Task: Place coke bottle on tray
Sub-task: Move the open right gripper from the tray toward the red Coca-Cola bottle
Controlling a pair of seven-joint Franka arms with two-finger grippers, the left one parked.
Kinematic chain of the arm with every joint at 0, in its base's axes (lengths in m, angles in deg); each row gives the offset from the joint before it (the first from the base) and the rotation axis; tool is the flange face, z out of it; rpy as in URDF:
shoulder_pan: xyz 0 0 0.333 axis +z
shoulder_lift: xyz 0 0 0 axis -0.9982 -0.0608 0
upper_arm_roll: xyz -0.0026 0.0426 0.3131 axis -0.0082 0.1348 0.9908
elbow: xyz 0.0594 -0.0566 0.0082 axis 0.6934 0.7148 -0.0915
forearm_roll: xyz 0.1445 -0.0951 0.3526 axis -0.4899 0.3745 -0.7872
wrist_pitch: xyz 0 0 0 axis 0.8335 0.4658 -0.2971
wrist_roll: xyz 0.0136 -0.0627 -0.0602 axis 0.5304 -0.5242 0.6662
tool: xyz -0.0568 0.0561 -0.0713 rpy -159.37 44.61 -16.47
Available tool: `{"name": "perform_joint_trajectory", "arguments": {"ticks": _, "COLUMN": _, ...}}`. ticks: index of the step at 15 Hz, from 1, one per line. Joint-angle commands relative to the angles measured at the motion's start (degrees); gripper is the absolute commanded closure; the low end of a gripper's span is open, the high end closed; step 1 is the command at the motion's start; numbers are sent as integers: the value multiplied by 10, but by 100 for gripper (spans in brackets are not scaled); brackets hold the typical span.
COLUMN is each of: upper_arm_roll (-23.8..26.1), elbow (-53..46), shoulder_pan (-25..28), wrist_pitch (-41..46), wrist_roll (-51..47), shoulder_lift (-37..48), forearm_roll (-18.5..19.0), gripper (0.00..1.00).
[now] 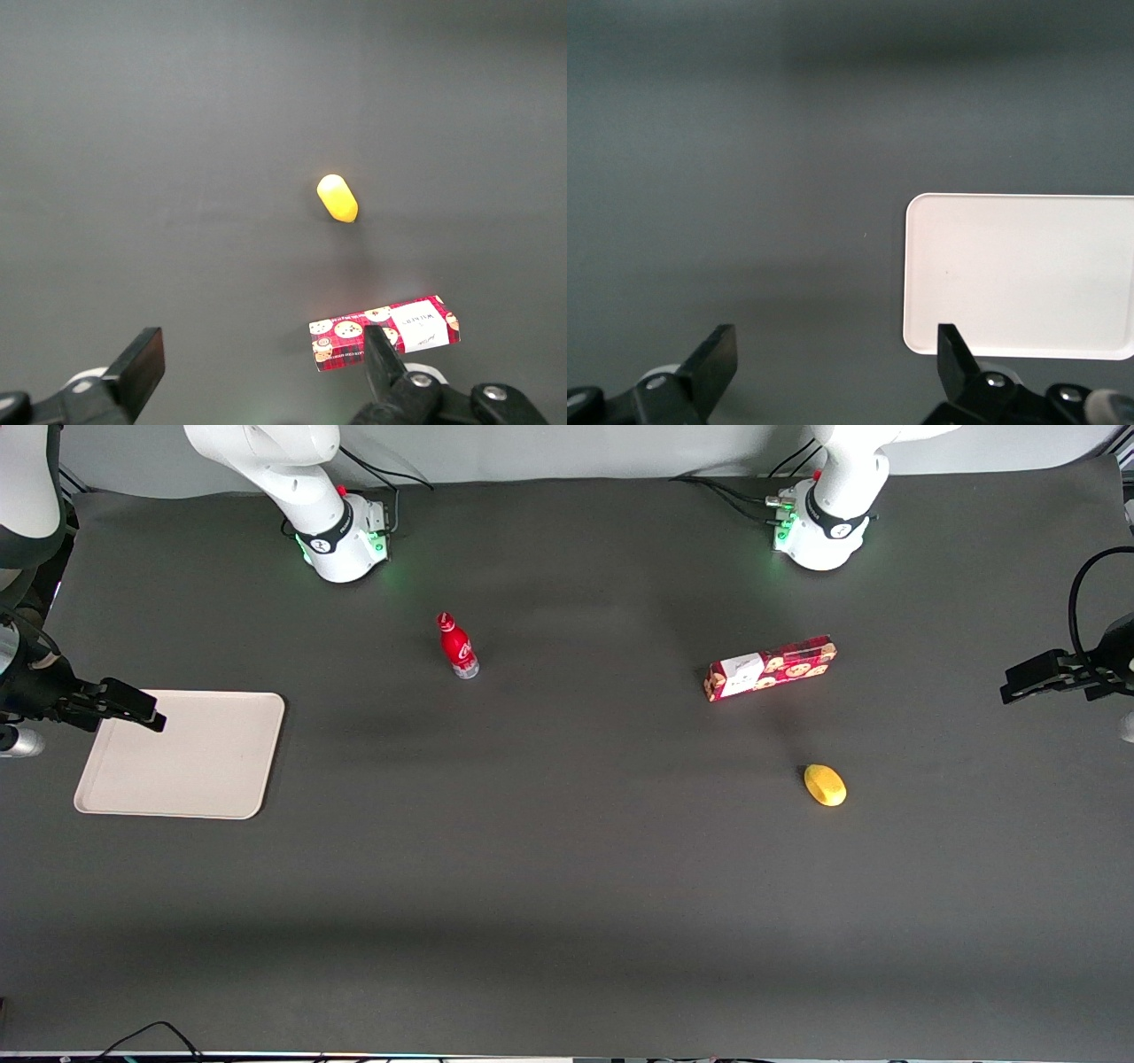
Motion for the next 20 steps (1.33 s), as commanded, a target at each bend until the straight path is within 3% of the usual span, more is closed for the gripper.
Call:
{"name": "perform_joint_trajectory", "arguments": {"ticks": 1, "upper_arm_roll": -9, "elbow": 11, "shoulder_pan": 8, "wrist_pitch": -5, "wrist_roll": 10, "shoulder_lift": 8, "forearm_roll": 6, "gripper": 0}}
{"name": "perform_joint_trajectory", "arguments": {"ticks": 4, "upper_arm_roll": 11, "elbow": 43, "shoulder_pan": 11, "wrist_pitch": -5, "wrist_roll": -8, "shoulder_lift": 18, "forearm_roll": 10, "gripper": 0}}
{"name": "perform_joint_trajectory", "arguments": {"ticks": 8, "upper_arm_roll": 139, "elbow": 166, "shoulder_pan": 6, "wrist_pitch": -63, "wrist_roll": -163, "shoulder_lift": 74, "forearm_roll": 1, "gripper": 0}}
{"name": "perform_joint_trajectory", "arguments": {"ticks": 13, "upper_arm_roll": 305, "elbow": 246, "shoulder_pan": -1, "wrist_pitch": -90, "wrist_roll": -339, "shoulder_lift": 103, "forearm_roll": -11, "gripper": 0}}
{"name": "perform_joint_trajectory", "arguments": {"ticks": 14, "upper_arm_roll": 331, "elbow": 274, "shoulder_pan": -2, "wrist_pitch": -111, "wrist_roll": -363, "shoulder_lift": 122, "forearm_roll": -29, "gripper": 0}}
{"name": "perform_joint_trajectory", "arguments": {"ticks": 17, "upper_arm_roll": 359, "elbow": 327, "shoulder_pan": 2, "wrist_pitch": -143, "wrist_roll": -376, "shoulder_lift": 151, "forearm_roll": -76, "gripper": 0}}
{"name": "perform_joint_trajectory", "arguments": {"ticks": 20, "upper_arm_roll": 364, "elbow": 355, "shoulder_pan": 11, "wrist_pitch": -161, "wrist_roll": -374, "shoulder_lift": 150, "forearm_roll": -78, "gripper": 0}}
